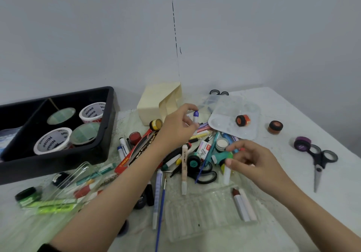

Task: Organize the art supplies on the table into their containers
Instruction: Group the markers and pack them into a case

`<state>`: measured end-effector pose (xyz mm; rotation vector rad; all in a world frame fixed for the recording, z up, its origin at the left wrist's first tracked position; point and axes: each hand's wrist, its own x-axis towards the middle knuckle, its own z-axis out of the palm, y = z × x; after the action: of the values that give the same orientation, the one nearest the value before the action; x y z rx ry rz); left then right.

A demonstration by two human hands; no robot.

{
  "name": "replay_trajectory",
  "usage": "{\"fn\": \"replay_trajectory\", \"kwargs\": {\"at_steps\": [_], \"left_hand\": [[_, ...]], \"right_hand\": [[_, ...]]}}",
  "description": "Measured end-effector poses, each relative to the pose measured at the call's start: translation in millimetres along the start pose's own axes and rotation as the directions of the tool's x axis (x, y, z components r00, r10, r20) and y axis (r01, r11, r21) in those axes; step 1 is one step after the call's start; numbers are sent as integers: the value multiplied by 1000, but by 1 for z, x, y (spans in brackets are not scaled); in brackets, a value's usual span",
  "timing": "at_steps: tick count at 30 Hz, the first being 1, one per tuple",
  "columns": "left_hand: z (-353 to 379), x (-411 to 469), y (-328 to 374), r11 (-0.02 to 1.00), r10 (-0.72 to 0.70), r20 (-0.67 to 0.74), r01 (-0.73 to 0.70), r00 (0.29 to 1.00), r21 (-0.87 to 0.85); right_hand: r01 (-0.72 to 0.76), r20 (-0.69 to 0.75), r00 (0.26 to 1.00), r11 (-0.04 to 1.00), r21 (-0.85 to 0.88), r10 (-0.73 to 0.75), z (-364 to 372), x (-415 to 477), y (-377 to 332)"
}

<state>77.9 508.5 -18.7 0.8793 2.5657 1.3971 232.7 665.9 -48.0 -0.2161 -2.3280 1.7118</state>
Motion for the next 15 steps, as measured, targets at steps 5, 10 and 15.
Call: {"fn": "replay_trajectory", "kwargs": {"at_steps": [5,10,15], "left_hand": [[10,-49,16,967,-131,134,157,982,-200],[28,-85,13,950,-179,240,231,954,-210],[40,-106,11,938,-220,283,282,934,-201]], "right_hand": [[7,144,989,984,-177,19,-4,-20,12],[16,199,979,955,-295,45,-4,-28,22],[89,234,972,922,-378,2,-6,-33,29]]}}
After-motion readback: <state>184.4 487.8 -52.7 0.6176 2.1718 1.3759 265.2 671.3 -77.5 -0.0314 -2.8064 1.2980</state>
